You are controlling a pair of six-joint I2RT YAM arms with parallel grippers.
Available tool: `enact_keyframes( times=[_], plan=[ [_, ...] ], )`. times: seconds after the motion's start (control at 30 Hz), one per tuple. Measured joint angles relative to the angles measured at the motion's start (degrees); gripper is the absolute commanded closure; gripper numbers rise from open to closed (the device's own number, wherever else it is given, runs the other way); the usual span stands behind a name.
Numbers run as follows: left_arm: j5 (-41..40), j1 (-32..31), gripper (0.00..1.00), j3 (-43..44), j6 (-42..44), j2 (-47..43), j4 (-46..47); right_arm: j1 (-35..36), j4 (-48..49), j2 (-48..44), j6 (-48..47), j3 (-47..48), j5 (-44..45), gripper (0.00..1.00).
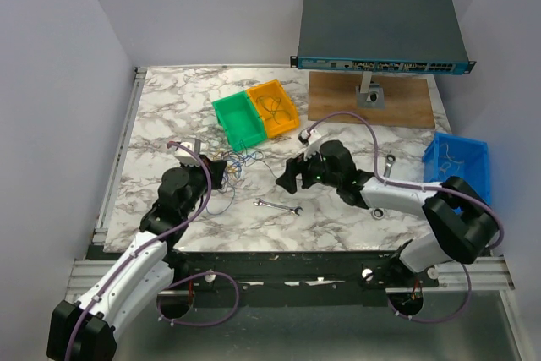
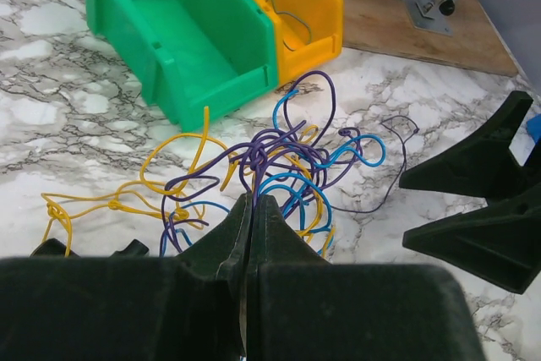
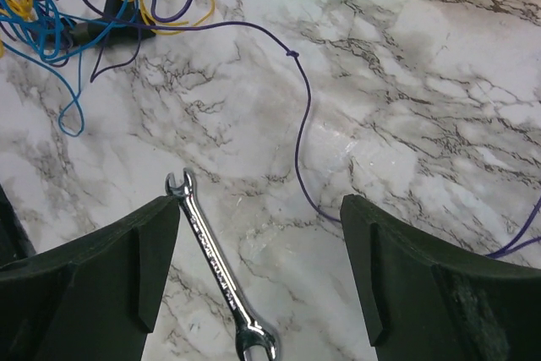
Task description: Untangle the cables
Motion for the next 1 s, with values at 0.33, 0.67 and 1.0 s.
enact_keyframes(
  times=[0.33, 0.67, 1.0],
  plan=[
    [-0.31, 0.0, 1.0, -0.04, -0.52, 0.46, -0.02, 3.3, 10.27, 13.25, -3.34, 2.21, 4.59, 0.21],
    [-0.7, 0.0, 1.0, -0.09, -0.55, -1.16, -0.13, 3.58, 22.05, 25.88, -4.35, 8.48, 6.16, 0.34],
    [-2.78, -0.02, 1.0, -0.39, -0.68, -1.29, -0.66, 3.58, 24.15, 27.26, -0.02, 10.45, 9.05, 0.99]
  ],
)
